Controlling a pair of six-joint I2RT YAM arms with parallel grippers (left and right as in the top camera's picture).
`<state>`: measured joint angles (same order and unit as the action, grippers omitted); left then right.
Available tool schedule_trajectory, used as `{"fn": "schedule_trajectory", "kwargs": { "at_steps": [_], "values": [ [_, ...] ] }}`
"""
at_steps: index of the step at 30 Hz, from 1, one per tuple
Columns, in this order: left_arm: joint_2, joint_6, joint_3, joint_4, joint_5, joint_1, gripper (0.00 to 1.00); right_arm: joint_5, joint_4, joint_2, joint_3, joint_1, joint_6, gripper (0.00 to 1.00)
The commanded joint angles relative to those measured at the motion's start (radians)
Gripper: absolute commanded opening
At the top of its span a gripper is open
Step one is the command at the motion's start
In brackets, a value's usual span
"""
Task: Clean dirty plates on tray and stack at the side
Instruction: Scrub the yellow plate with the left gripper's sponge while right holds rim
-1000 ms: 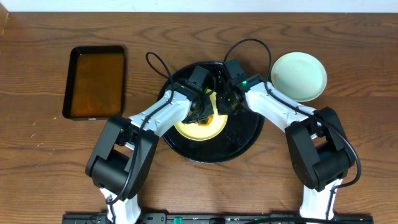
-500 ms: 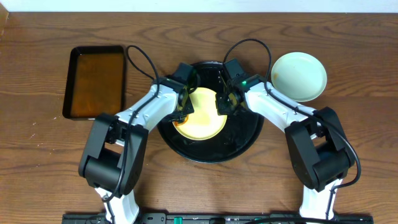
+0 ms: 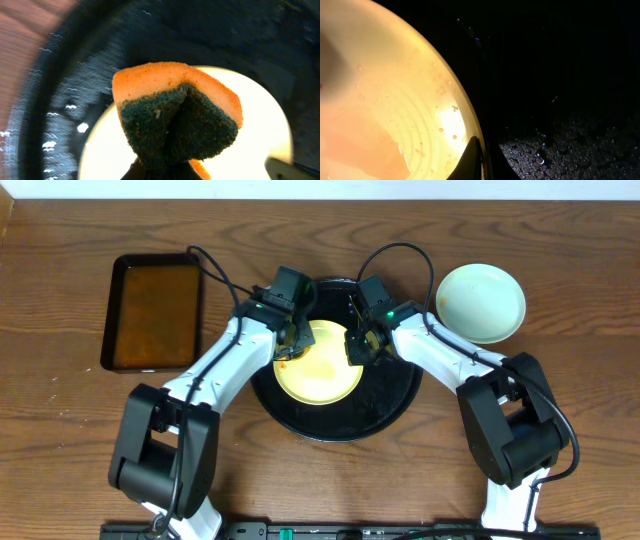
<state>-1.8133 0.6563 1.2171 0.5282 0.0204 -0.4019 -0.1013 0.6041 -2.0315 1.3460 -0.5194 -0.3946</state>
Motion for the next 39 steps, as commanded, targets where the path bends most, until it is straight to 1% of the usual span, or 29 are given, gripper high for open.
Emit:
{"fn": "schedule_trajectory", "kwargs": {
  "at_steps": [1,7,12,15,20,25,29,35,39],
  "values": [
    [-0.044,0.054,-0.024,-0.034,0.052,-0.036,0.08,0.052,0.008,-0.035,-0.02,0.001,-0.009,0.01],
    [-0.13,0.057,-0.024,-0.094,0.073,-0.077,0.08,0.052,0.01,-0.035,-0.02,0.001,-0.009,0.01],
    [-0.178,0.06,-0.024,-0.086,0.064,-0.054,0.08,0.052,0.013,-0.035,-0.02,0.001,-0.009,0.01],
    [-0.187,0.059,-0.024,-0.072,0.017,-0.027,0.08,0.052,0.013,-0.035,-0.021,0.001,-0.009,0.01],
    [-0.187,0.035,-0.024,-0.064,-0.057,0.014,0.08,0.052,0.013,-0.035,-0.021,0.001,-0.009,0.01],
    [-0.187,0.029,-0.024,-0.058,-0.079,0.055,0.08,0.052,0.013,-0.035,-0.021,0.001,-0.009,0.01],
    [-0.186,0.029,-0.024,-0.035,-0.158,0.088,0.08,0.052,0.016,-0.035,-0.021,0.001,-0.009,0.01],
    [-0.151,-0.054,-0.003,0.016,-0.164,0.131,0.08,0.052,0.018,-0.035,-0.021,0.001,-0.009,0.01],
    [-0.079,-0.058,0.008,0.032,-0.163,0.13,0.08,0.052,0.017,-0.035,-0.021,0.001,-0.009,0.01]
  ]
}}
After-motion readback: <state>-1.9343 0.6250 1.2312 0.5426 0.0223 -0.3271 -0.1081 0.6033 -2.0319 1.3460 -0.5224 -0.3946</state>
